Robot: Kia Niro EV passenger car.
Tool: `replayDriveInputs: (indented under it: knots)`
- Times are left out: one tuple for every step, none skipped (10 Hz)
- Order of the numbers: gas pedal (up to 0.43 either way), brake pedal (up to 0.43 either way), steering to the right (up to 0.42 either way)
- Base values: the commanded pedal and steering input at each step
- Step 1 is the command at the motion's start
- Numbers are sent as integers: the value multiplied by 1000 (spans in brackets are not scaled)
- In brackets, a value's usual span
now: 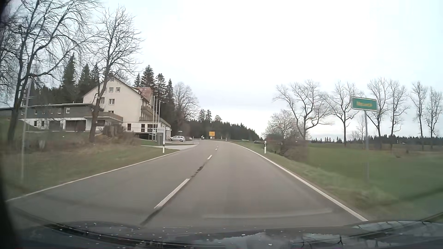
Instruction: Follow the waypoints while adhering to traffic rules and regulations
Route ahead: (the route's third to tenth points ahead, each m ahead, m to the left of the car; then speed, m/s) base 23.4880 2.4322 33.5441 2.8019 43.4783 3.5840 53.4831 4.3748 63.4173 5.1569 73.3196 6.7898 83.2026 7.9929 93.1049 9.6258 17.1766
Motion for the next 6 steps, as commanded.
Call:
replayDriveInputs:
  knots:
    - [197, 0, -5]
    - [197, 0, -5]
    - [197, 0, -5]
    - [197, 0, -6]
    - [209, 0, -6]
    - [209, 0, -8]
